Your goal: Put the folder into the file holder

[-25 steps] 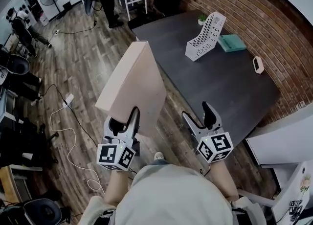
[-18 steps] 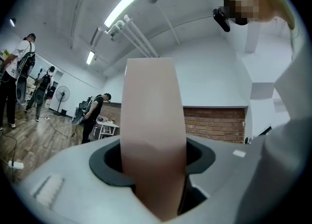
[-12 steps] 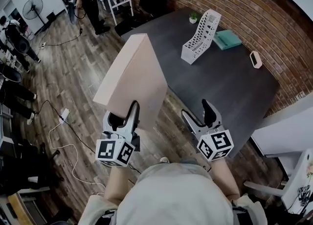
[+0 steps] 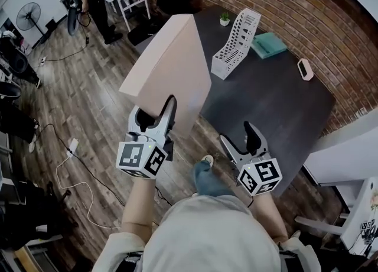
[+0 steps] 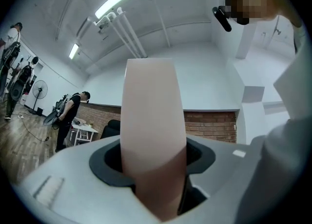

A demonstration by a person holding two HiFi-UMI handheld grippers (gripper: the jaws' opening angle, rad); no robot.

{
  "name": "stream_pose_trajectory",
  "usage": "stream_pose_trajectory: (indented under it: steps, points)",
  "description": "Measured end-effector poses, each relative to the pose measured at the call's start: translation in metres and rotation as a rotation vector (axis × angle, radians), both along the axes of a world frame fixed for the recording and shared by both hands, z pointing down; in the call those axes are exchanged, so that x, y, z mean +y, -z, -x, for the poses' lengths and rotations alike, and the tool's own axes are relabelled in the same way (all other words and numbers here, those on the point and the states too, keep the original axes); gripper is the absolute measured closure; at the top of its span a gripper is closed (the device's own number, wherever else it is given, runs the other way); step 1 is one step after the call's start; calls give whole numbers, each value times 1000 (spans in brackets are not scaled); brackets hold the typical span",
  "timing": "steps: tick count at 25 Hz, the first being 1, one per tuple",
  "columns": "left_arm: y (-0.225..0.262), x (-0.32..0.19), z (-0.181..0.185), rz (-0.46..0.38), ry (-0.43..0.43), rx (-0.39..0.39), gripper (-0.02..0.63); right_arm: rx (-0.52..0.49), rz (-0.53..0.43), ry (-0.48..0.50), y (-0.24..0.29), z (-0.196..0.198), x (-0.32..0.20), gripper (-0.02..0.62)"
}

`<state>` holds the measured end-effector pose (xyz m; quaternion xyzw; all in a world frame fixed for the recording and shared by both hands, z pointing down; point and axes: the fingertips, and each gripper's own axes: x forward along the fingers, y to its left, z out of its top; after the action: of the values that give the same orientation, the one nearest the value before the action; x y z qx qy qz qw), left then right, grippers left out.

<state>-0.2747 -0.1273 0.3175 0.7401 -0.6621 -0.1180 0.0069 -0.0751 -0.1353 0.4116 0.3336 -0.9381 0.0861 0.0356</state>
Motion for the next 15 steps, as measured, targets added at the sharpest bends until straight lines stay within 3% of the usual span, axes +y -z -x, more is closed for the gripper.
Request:
stream_pose_trajectory:
  steps: [15]
  points:
    - [28, -186, -22, -40, -160, 22, 339, -16, 1, -108, 7, -5, -128, 245]
